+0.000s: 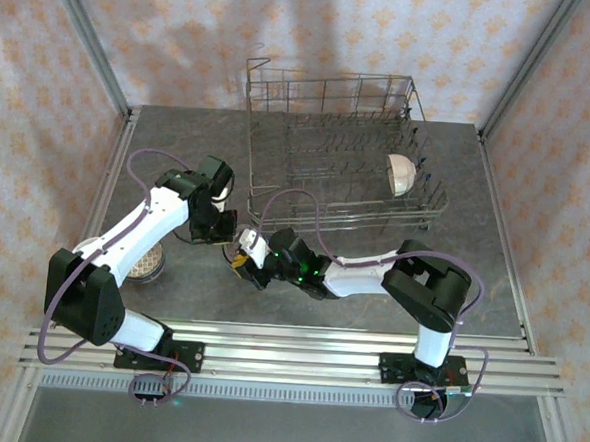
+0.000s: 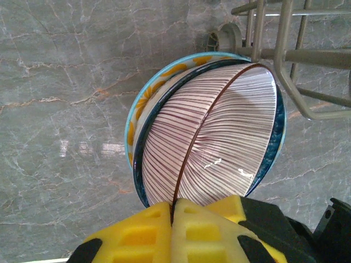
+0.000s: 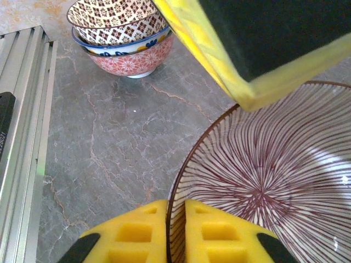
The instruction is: Load the bowls into the dish rack
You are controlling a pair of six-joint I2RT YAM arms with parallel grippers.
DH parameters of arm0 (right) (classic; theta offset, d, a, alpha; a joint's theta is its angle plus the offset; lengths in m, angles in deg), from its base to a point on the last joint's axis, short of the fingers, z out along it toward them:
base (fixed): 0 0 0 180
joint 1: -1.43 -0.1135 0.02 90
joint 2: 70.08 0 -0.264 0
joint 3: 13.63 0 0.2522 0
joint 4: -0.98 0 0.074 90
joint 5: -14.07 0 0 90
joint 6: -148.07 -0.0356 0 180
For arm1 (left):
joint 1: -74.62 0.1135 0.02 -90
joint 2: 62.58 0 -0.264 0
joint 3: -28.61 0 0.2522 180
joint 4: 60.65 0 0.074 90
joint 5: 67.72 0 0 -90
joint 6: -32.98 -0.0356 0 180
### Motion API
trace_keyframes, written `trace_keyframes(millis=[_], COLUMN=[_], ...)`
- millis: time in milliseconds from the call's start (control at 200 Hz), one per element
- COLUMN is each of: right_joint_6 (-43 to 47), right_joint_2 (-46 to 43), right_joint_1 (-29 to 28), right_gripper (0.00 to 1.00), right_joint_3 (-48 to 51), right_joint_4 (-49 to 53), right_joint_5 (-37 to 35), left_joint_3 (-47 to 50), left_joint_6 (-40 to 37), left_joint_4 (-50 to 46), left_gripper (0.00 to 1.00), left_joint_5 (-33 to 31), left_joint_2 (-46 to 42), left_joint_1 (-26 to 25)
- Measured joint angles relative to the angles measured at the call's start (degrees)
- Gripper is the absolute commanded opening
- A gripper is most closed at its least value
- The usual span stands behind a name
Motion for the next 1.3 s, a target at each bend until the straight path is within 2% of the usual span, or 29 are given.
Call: trace_keyframes(millis=[295,515,616,1296], right_joint_6=[0.76,1.20,1.22,2.27], right_joint_2=[0.13,0.13,0.13,0.13], right_joint_1=[0.00,0.00,-0.04,-0.28], right_gripper=[0.05,0.03,0.02,0.02], right_joint_3=[-0.02,-0.02,0.00,0.00], right_joint_4=[-0.87,-1.31,-1.70,-2.19], right_joint_5=[-0.02,-0.04,-0.02,-1.42], left_joint_3=[-0.15,-0.11,0.39,1.44], left_joint_6=[0.20,1.16,1.86,1.79], left_joint_4=[0.20,0.26,0.59,0.59], left_gripper=[0.00,0.29,0.34,0.31], left_joint_5=[-0.13,0.22,0.52,-1.66], left_joint_2=[0.00,-0.04,-0.15,1.73], left_joint_1=[0.11,0.09,0.04,0.09])
